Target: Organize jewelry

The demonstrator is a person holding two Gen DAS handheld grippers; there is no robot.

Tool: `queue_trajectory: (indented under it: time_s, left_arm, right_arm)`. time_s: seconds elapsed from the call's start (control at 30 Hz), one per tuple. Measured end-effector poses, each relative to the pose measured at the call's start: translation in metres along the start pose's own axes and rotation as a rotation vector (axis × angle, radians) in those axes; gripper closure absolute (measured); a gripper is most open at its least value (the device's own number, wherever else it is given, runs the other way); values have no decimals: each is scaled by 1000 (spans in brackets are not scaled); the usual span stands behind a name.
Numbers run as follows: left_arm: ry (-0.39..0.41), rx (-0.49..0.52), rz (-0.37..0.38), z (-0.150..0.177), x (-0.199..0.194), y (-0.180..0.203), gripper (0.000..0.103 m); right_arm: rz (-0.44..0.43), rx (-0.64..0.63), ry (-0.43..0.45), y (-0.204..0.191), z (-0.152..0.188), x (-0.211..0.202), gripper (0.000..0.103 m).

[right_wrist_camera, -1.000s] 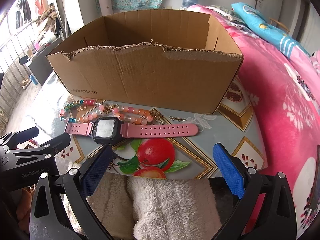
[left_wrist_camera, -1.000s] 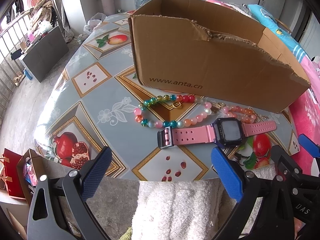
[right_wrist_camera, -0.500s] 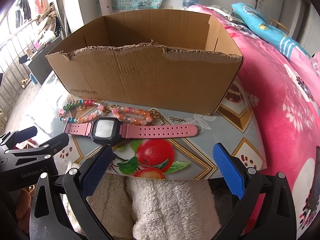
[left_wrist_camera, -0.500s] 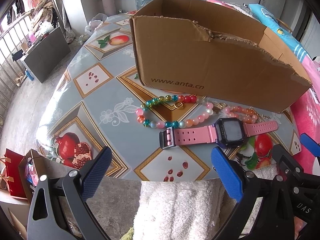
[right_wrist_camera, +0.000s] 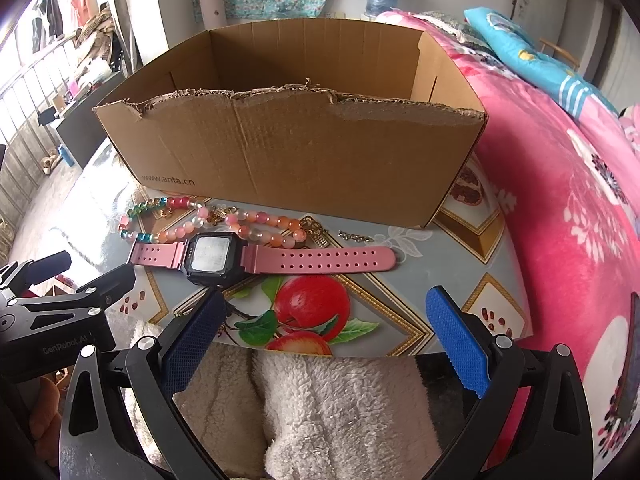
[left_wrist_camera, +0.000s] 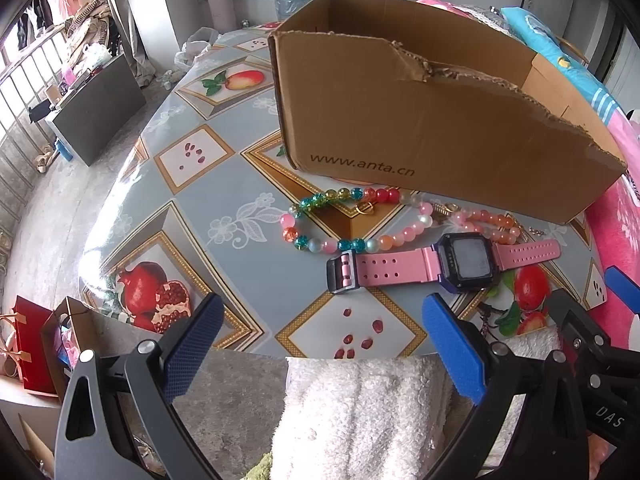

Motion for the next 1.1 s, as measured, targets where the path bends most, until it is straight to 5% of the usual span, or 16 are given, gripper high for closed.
queue_trajectory:
  time_s: [0.8, 1.1]
  left_arm:
    - [25, 4, -8, 11, -14, 0, 6]
    - [28, 17, -15, 26, -11, -1, 6]
  right_arm:
    - [48, -23, 25, -3, 5, -18, 7]
    - [51, -5, 116, 10, 20, -25, 7]
Point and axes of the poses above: each gripper's, at about its wrist camera, not at the fingertips, and x roughly the way its jaws point, y to its right, z to its underside, the point moved 3 cm from there along x, roughly the way its jaws point, and after that the axes turned 10 degrees about -x, right-handed, at the moved point
